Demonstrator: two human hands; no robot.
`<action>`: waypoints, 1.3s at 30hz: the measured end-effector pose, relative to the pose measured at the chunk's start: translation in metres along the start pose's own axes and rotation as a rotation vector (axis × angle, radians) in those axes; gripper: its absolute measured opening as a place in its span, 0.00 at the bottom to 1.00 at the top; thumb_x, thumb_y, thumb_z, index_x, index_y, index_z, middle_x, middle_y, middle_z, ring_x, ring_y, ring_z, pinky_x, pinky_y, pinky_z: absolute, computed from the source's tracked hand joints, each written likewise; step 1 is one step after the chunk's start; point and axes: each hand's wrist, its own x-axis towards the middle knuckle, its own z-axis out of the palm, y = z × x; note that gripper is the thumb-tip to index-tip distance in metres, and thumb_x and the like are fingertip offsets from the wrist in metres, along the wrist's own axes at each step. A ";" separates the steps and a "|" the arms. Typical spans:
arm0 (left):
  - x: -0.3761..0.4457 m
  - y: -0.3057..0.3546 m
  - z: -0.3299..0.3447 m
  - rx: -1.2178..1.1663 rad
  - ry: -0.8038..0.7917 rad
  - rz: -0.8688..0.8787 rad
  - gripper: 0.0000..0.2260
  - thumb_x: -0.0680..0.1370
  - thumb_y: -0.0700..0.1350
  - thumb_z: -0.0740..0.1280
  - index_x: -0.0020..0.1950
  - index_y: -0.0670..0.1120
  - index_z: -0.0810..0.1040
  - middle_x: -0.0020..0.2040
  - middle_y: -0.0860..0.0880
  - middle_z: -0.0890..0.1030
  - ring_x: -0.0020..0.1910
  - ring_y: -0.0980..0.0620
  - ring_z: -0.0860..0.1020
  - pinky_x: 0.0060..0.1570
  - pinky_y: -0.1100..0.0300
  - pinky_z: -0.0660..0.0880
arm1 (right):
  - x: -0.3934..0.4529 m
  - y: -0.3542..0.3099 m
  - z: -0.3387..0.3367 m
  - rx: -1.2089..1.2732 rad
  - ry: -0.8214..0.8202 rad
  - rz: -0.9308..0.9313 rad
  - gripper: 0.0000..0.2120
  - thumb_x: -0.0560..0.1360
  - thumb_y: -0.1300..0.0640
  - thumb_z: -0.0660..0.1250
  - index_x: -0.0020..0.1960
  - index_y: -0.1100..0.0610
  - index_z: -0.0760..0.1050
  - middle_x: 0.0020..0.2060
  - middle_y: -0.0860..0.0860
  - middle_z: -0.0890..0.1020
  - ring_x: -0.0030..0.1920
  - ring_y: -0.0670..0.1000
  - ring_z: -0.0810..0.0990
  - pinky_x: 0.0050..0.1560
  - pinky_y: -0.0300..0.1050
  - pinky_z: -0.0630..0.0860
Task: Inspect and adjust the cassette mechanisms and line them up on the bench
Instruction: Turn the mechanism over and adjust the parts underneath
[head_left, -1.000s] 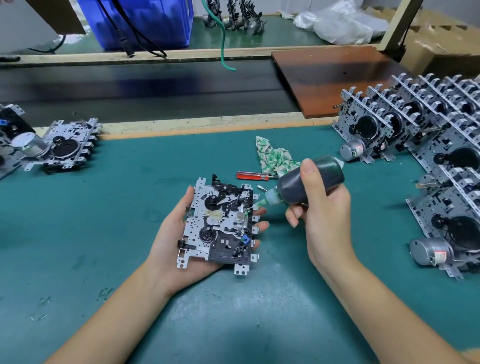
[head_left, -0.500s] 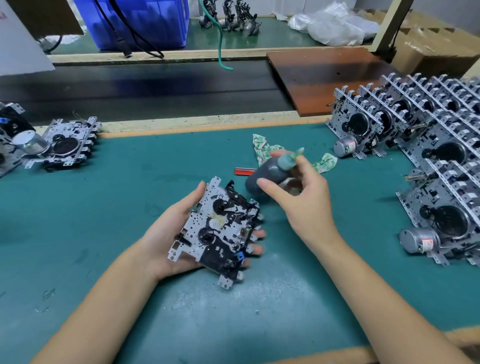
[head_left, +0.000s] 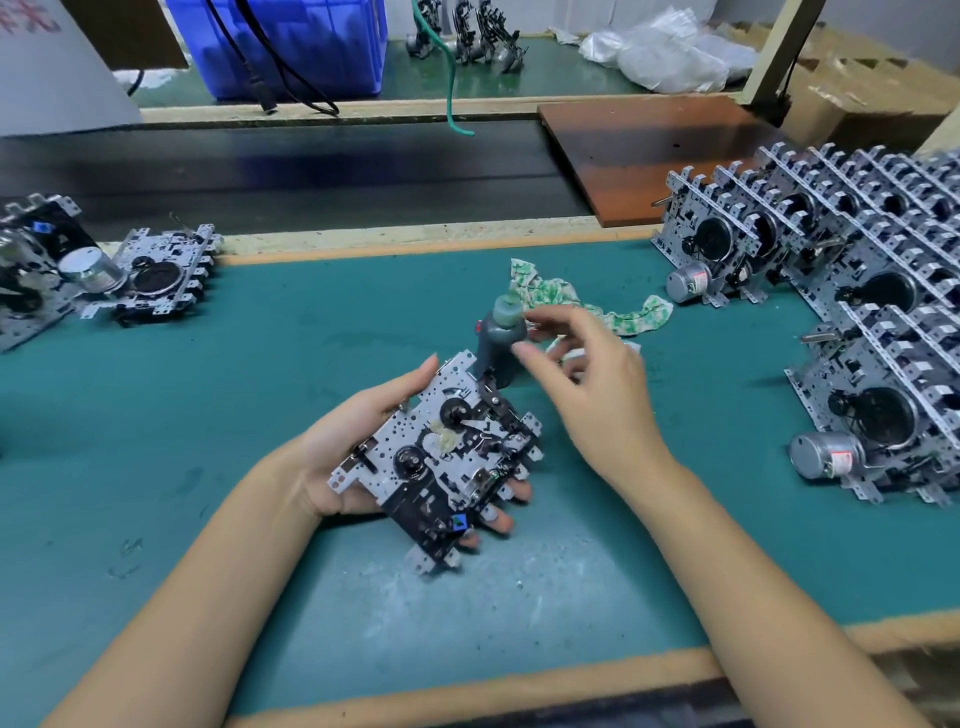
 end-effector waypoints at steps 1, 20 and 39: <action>0.000 0.000 0.000 0.001 0.012 -0.012 0.31 0.73 0.61 0.62 0.66 0.39 0.75 0.64 0.34 0.75 0.54 0.34 0.79 0.54 0.37 0.76 | -0.003 -0.002 -0.007 0.019 0.027 -0.018 0.08 0.75 0.50 0.68 0.52 0.50 0.76 0.43 0.45 0.79 0.39 0.46 0.75 0.42 0.43 0.74; -0.015 -0.022 0.015 0.862 0.953 0.508 0.35 0.67 0.77 0.53 0.43 0.46 0.79 0.29 0.50 0.81 0.30 0.49 0.80 0.33 0.56 0.75 | -0.071 0.008 -0.049 -0.547 -0.134 -0.381 0.24 0.67 0.31 0.60 0.35 0.54 0.70 0.29 0.41 0.64 0.29 0.45 0.64 0.27 0.39 0.64; -0.010 -0.087 0.034 1.735 1.318 0.769 0.28 0.62 0.71 0.60 0.24 0.44 0.69 0.16 0.49 0.65 0.16 0.46 0.70 0.21 0.63 0.61 | -0.076 0.013 -0.052 -0.589 -0.300 -0.451 0.24 0.65 0.33 0.63 0.31 0.54 0.65 0.25 0.46 0.68 0.26 0.49 0.67 0.28 0.37 0.61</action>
